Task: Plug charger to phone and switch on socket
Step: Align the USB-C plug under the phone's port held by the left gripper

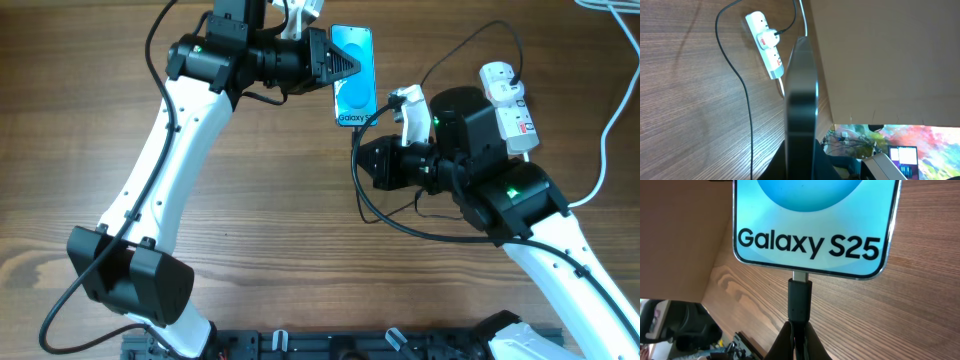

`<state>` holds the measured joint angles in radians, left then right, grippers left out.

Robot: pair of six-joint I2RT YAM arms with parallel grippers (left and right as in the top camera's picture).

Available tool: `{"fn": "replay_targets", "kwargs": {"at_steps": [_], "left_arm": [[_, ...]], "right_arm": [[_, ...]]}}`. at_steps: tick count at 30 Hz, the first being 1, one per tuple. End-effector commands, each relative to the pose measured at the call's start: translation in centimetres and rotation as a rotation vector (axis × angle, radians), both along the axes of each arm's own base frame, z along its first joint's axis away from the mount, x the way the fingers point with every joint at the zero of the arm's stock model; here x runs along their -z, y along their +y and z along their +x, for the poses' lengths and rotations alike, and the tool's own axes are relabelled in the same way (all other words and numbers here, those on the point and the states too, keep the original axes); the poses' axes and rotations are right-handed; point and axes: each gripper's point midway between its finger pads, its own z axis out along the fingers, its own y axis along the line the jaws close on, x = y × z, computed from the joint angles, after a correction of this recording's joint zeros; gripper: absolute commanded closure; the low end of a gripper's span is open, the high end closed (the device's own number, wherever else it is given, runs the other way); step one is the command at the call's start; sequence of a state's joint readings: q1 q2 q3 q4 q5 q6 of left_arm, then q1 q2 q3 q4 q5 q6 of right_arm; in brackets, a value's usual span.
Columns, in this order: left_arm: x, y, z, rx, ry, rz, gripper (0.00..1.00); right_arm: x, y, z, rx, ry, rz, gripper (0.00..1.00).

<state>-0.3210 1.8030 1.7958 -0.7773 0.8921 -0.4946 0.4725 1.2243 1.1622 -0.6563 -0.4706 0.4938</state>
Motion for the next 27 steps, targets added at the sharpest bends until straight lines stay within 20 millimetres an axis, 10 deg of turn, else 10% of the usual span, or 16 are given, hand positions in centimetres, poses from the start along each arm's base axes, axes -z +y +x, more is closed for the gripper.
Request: {"fn": "replay_targets", "kwargs": {"at_steps": [1,27], "left_arm": [[-0.67,-0.48,-0.58,0.043,-0.019,-0.029,0.96],[-0.55,-0.30,-0.37,0.043,-0.043,-0.017,0.96]], "right_arm": [[-1.32,-0.01,-0.01,0.004,-0.032,0.018,0.96],[-1.29,-0.11,0.08,0.009,-0.036,0.012,0.96]]}}
